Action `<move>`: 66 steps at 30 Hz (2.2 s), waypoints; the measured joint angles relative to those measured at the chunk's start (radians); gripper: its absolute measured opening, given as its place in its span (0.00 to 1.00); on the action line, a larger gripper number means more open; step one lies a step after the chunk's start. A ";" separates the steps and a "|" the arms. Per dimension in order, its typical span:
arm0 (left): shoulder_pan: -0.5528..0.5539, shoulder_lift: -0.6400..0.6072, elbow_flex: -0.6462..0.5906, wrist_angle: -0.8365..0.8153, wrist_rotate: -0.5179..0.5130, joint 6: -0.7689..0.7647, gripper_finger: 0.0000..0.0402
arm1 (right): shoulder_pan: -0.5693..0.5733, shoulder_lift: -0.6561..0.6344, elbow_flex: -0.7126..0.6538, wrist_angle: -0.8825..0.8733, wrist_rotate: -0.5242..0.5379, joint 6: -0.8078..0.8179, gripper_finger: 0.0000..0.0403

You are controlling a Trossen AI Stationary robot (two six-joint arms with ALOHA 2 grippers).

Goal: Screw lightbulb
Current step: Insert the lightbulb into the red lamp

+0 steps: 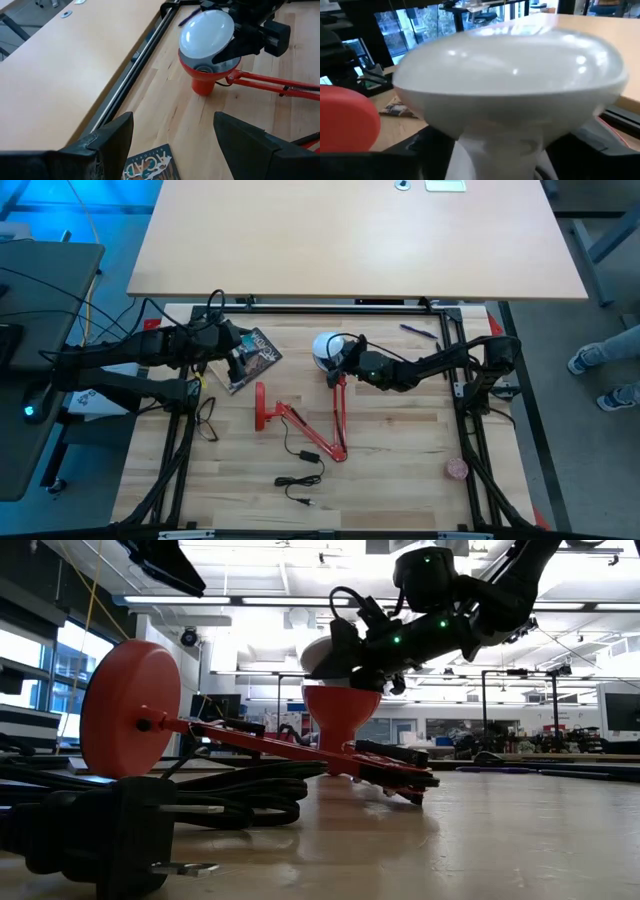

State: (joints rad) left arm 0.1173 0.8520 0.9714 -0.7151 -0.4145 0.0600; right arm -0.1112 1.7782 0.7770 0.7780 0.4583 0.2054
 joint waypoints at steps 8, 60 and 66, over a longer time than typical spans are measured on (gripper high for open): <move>0.000 0.000 0.000 0.000 0.000 0.004 0.67 | 0.000 -0.002 0.004 -0.040 0.034 -0.043 0.96; 0.000 -0.002 0.000 -0.036 -0.045 0.023 0.67 | 0.005 -0.205 0.165 -0.824 -0.090 -0.155 0.98; 0.000 -0.002 0.000 -0.035 -0.051 0.009 0.67 | -0.005 -0.245 0.165 -0.848 -0.089 -0.163 0.98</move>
State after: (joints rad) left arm 0.1175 0.8505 0.9714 -0.7501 -0.4658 0.0691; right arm -0.1158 1.5330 0.9421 -0.0698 0.3695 0.0426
